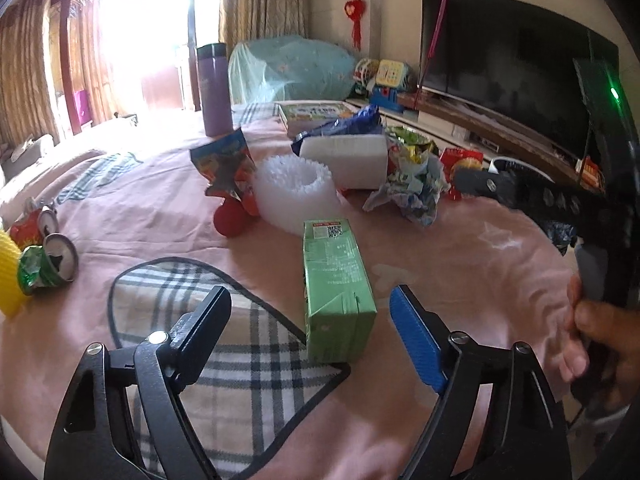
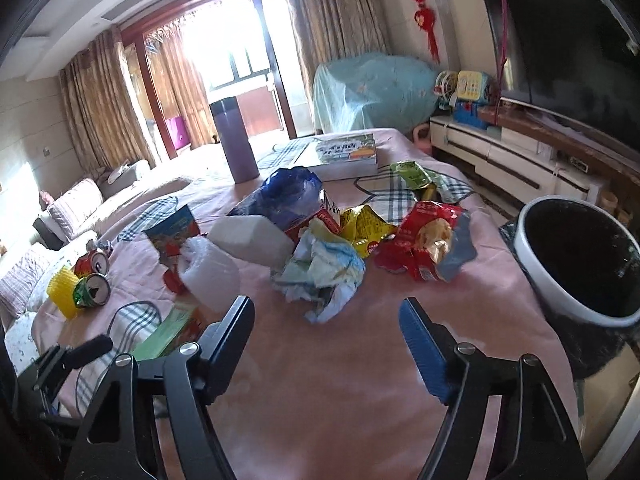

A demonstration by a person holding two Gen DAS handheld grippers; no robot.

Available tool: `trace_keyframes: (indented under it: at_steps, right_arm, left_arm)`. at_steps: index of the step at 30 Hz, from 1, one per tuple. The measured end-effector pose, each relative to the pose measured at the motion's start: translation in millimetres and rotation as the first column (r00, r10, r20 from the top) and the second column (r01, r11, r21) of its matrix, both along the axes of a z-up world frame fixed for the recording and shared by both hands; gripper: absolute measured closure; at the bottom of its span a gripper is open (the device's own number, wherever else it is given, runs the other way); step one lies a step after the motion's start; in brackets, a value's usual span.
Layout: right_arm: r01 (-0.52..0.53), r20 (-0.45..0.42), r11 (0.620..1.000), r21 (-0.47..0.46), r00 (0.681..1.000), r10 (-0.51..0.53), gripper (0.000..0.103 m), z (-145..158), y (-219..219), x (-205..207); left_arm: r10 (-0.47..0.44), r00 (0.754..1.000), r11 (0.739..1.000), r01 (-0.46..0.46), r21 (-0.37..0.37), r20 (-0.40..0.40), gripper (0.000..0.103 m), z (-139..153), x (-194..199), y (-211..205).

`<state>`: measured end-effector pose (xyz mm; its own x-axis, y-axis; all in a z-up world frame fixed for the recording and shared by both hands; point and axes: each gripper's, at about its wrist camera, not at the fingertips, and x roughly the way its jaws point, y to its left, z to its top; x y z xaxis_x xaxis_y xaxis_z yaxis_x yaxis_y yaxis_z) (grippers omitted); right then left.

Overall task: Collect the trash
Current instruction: 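Grasp the green juice carton with the left gripper while the right gripper grasps white crumpled tissue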

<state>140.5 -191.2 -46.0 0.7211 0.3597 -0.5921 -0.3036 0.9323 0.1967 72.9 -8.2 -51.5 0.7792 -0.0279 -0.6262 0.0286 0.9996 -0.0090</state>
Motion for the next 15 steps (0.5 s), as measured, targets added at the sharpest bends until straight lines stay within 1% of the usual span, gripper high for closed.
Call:
trace_keyframes:
  at_steps: [1,3,4,5,6,7,8,9,10,12,15]
  right_arm:
    - [-0.004,-0.005,1.000,0.000,1.000,0.004,0.028,-1,1,4]
    - [-0.019,-0.019,1.000,-0.009,1.000,0.019,0.030,-3,4,18]
    - [-0.023,-0.024,1.000,-0.021,0.999,0.022,0.033,-5,6,24]
    - [-0.023,-0.031,0.999,-0.030,0.999,0.022,0.035,-6,7,29]
    - [-0.028,-0.043,0.999,-0.033,0.999,0.026,0.041,-9,8,35]
    - [-0.035,-0.057,0.999,-0.031,0.998,0.033,0.048,-13,9,42]
    - [-0.038,-0.068,0.999,-0.032,0.997,0.036,0.052,-16,10,47]
    - [-0.040,-0.073,0.999,-0.033,0.997,0.038,0.064,-18,11,51]
    - [-0.044,-0.079,0.999,-0.028,0.996,0.042,0.078,-20,11,54]
    - [-0.050,-0.078,0.999,-0.012,0.996,0.049,0.078,-20,9,54]
    - [-0.057,-0.058,0.998,0.019,0.997,0.058,0.084,-16,1,44]
  left_arm:
    - [-0.004,1.000,1.000,0.004,0.000,-0.010,0.022,-2,3,-1]
    - [-0.011,1.000,1.000,0.011,-0.002,-0.029,0.033,-5,9,-2]
    - [-0.015,0.999,1.000,0.015,-0.002,-0.039,0.036,-8,12,-3]
    - [-0.019,0.999,1.000,0.019,-0.004,-0.049,0.043,-9,15,-3]
    - [-0.022,0.998,1.000,0.022,-0.006,-0.058,0.050,-11,18,-3]
    - [-0.025,0.998,1.000,0.024,-0.008,-0.066,0.054,-13,21,-3]
    - [-0.029,0.997,1.000,0.027,-0.015,-0.073,0.062,-14,24,-3]
    - [-0.031,0.996,0.999,0.030,-0.021,-0.078,0.072,-14,25,-2]
    - [-0.037,0.996,0.999,0.034,-0.030,-0.082,0.074,-15,27,-2]
    - [-0.046,0.996,0.999,0.044,-0.032,-0.072,0.074,-13,28,-6]
    - [-0.068,0.997,0.997,0.066,-0.045,-0.045,0.074,-9,25,-12]
